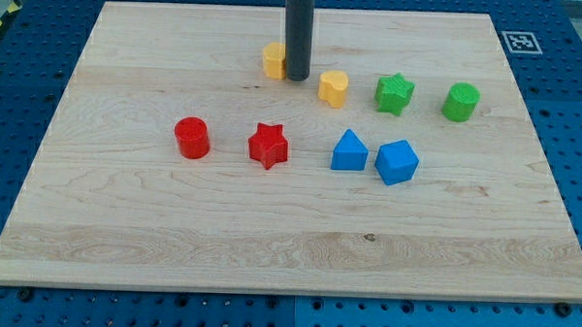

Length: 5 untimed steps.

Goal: Push the yellow hexagon up and left

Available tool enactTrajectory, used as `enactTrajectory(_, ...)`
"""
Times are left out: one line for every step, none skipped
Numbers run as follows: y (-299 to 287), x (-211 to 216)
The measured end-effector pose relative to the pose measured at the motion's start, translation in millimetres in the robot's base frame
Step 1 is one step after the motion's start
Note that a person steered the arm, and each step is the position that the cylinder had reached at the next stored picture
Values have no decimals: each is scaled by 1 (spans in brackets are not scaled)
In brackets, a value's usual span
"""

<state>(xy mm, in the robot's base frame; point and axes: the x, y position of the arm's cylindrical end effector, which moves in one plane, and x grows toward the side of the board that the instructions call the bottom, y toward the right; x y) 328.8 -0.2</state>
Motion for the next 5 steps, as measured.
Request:
enactTrajectory(-3, -11)
enactTrajectory(-3, -26)
enactTrajectory(-2, -39)
enactTrajectory(-2, -40)
enactTrajectory(-11, -40)
